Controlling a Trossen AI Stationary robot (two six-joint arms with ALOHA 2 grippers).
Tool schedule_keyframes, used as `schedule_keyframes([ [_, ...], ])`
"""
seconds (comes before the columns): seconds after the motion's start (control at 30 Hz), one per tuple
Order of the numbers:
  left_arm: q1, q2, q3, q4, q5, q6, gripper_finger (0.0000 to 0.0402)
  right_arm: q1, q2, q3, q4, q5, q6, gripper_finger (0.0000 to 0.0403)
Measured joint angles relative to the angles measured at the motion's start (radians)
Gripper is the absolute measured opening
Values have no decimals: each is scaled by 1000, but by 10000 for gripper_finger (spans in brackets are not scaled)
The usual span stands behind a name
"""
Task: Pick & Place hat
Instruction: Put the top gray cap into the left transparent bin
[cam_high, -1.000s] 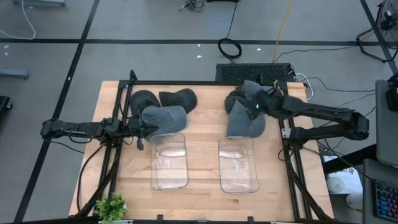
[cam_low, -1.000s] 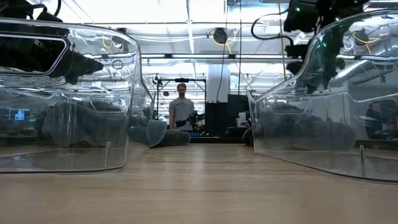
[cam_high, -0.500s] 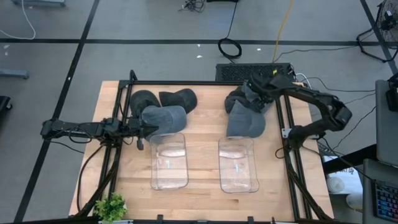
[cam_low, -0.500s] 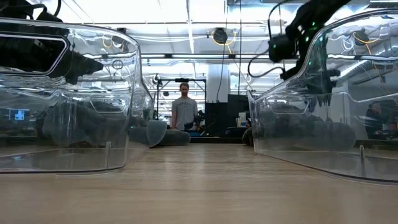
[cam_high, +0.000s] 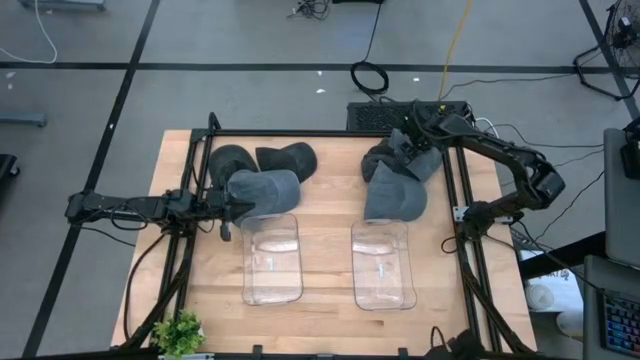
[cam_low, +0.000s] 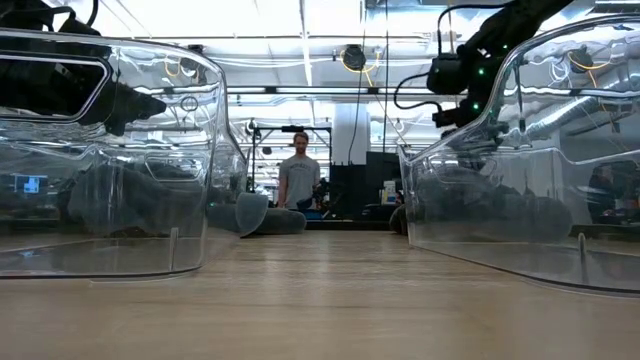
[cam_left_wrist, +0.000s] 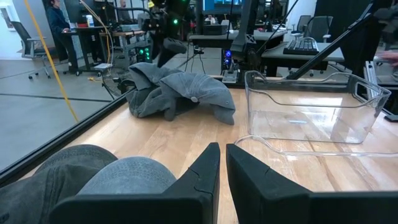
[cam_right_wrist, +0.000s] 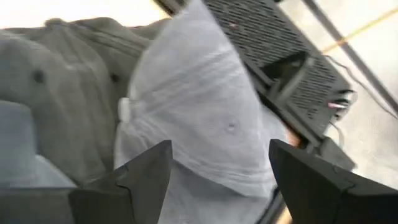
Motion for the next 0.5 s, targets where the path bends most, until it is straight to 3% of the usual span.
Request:
schedule_keyframes([
  [0.13,0,0,0,0,0,0,37,-18,44,0,46,-101,10,256],
  [0.37,0,0,0,0,0,0,37,-19,87,0,48,58,9,256],
  [0.5,0,0,0,0,0,0,37,-20,87,0,51,58,10,256],
])
